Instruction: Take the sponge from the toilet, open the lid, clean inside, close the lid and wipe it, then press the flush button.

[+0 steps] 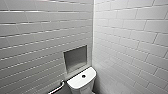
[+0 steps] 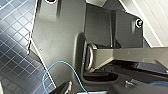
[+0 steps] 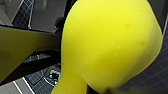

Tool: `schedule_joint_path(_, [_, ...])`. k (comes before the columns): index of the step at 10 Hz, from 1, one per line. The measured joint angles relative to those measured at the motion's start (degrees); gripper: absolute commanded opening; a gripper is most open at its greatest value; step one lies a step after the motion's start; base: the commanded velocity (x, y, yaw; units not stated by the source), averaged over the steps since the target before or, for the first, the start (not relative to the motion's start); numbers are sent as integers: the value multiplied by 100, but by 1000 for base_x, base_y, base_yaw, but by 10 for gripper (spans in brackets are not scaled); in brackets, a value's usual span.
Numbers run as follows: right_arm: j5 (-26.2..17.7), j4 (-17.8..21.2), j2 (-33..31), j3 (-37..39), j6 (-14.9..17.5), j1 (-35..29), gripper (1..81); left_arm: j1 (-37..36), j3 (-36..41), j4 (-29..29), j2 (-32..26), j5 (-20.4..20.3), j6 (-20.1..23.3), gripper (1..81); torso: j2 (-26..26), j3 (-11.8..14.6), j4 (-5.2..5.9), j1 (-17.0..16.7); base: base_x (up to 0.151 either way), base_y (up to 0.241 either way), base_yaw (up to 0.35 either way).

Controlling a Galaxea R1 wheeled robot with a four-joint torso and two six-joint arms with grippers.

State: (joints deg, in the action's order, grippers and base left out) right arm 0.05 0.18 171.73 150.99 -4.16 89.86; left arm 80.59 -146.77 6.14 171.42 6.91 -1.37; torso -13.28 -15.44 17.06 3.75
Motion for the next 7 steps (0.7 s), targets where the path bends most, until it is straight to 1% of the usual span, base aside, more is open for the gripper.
schedule_joint_path(2, [5, -84, -200, -386, 2, 5, 10, -144, 778, -22, -351, -88, -1, 811, 0, 0, 0, 0, 0, 0, 0])
schedule_joint_path(5, [30, -128, -279, -450, 2, 28, 10, -557, 1819, -129, -1169, -91, -1, 811, 0, 0, 0, 0, 0, 0, 0])
schedule_joint_path(7, [41, -128, -277, -455, 2, 30, 10, -987, 2693, -308, -1630, -20, -6, 811, 0, 0, 0, 0, 0, 0, 0])
